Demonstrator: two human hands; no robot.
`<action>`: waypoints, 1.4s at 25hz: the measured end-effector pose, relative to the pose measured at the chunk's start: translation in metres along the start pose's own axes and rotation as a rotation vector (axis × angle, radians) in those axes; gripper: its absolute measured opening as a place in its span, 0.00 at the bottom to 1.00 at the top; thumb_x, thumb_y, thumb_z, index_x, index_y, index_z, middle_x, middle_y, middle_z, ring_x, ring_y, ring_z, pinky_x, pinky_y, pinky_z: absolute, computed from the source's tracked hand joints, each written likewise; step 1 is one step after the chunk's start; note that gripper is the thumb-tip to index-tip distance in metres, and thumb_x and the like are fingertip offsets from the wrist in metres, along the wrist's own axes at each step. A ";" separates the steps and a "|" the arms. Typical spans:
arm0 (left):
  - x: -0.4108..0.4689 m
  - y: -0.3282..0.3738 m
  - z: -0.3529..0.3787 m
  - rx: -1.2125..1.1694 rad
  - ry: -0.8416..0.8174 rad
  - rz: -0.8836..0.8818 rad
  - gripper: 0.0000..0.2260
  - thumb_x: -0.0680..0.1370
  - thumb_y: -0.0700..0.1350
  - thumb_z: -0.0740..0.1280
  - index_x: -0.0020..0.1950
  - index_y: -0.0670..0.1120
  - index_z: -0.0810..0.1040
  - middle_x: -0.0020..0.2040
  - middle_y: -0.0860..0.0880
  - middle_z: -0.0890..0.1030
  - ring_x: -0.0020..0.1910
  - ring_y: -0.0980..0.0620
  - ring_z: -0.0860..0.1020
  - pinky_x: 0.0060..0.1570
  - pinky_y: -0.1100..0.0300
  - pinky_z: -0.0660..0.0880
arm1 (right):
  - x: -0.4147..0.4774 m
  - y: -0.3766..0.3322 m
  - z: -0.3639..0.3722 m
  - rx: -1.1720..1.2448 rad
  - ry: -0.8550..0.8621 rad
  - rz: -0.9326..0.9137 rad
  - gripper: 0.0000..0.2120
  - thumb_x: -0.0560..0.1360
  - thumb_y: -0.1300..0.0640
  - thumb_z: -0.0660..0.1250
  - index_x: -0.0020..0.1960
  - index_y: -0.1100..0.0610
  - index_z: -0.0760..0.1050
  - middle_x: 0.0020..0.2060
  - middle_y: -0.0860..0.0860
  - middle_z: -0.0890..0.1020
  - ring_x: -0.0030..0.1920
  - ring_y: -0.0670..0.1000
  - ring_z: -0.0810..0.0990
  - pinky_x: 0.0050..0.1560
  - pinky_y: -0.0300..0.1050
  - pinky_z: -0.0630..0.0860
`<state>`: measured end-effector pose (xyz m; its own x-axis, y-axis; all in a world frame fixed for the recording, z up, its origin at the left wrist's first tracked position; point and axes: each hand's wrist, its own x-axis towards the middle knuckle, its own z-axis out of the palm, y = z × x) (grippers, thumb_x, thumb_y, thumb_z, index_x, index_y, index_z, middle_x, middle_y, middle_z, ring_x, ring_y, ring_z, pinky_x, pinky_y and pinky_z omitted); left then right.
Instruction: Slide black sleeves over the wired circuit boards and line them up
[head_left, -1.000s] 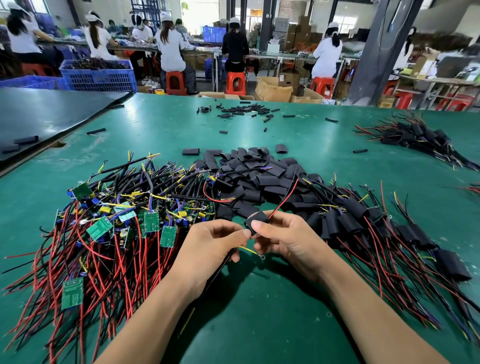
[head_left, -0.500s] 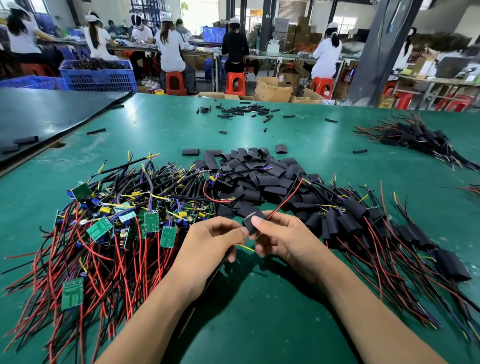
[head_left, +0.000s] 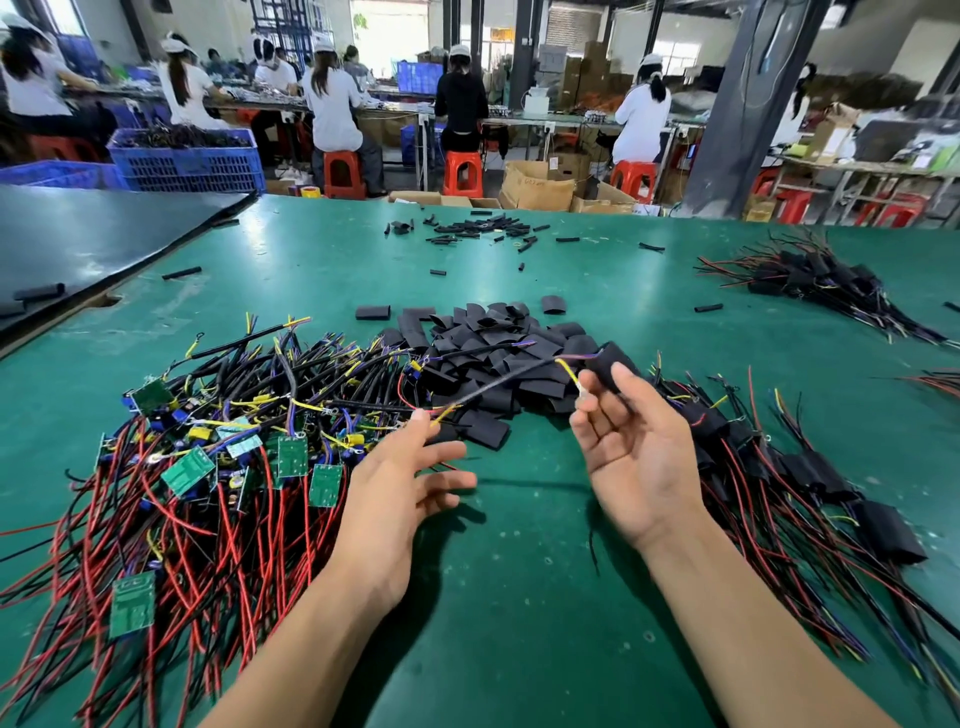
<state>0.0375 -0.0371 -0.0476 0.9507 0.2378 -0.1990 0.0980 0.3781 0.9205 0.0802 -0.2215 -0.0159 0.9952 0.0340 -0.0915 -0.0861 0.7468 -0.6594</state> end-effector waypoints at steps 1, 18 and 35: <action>-0.001 -0.001 0.000 0.009 0.005 0.009 0.14 0.81 0.53 0.63 0.56 0.43 0.78 0.48 0.42 0.86 0.36 0.47 0.83 0.37 0.57 0.75 | -0.001 -0.001 0.000 0.046 0.000 0.000 0.07 0.70 0.57 0.71 0.41 0.60 0.85 0.42 0.54 0.87 0.32 0.46 0.82 0.36 0.37 0.81; -0.010 0.003 0.004 0.193 -0.073 0.019 0.11 0.82 0.46 0.63 0.52 0.39 0.80 0.42 0.43 0.82 0.31 0.50 0.78 0.35 0.60 0.71 | 0.002 0.008 -0.004 -0.047 0.384 -0.240 0.13 0.85 0.45 0.54 0.50 0.51 0.71 0.45 0.53 0.87 0.23 0.47 0.69 0.26 0.37 0.68; -0.011 0.003 0.001 0.239 -0.094 0.016 0.12 0.83 0.47 0.63 0.52 0.40 0.80 0.40 0.45 0.83 0.30 0.52 0.78 0.36 0.60 0.73 | 0.003 0.016 -0.012 -0.194 0.548 -0.257 0.24 0.84 0.39 0.48 0.50 0.51 0.77 0.38 0.48 0.87 0.19 0.47 0.68 0.25 0.37 0.67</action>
<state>0.0282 -0.0397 -0.0423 0.9749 0.1533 -0.1617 0.1387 0.1504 0.9788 0.0816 -0.2176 -0.0353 0.8215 -0.5136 -0.2476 0.0941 0.5504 -0.8296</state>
